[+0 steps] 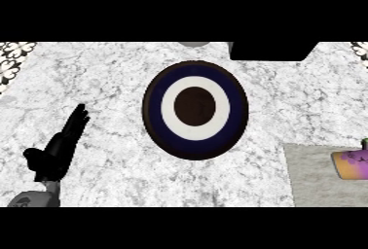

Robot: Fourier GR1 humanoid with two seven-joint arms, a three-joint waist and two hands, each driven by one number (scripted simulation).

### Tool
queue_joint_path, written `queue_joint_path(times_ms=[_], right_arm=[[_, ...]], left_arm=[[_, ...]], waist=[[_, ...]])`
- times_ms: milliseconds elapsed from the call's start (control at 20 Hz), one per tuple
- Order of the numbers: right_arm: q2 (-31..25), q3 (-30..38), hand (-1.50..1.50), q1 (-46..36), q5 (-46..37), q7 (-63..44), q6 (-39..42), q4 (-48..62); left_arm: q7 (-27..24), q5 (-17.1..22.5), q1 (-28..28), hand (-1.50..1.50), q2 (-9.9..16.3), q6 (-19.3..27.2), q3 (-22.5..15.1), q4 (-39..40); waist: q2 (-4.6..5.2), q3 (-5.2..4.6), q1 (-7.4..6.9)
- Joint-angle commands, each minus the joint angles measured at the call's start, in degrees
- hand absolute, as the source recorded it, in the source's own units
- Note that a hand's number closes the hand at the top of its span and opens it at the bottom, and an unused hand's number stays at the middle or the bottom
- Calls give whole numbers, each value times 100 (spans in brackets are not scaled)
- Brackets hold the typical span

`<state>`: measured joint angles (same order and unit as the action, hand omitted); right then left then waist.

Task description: Pick the eggplant from the placemat and place it in the plate

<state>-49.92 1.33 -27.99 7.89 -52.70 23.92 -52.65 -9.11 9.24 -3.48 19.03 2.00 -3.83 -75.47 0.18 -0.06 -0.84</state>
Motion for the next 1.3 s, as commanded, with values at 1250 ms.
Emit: queue_joint_path(times_ms=[1250], right_arm=[[623, -910, -150, -413, -872, 286, 1430, 2230]], left_arm=[[410, -364, 157, 0, -270, -38, 62, -494]], waist=[[-16, 9, 26]])
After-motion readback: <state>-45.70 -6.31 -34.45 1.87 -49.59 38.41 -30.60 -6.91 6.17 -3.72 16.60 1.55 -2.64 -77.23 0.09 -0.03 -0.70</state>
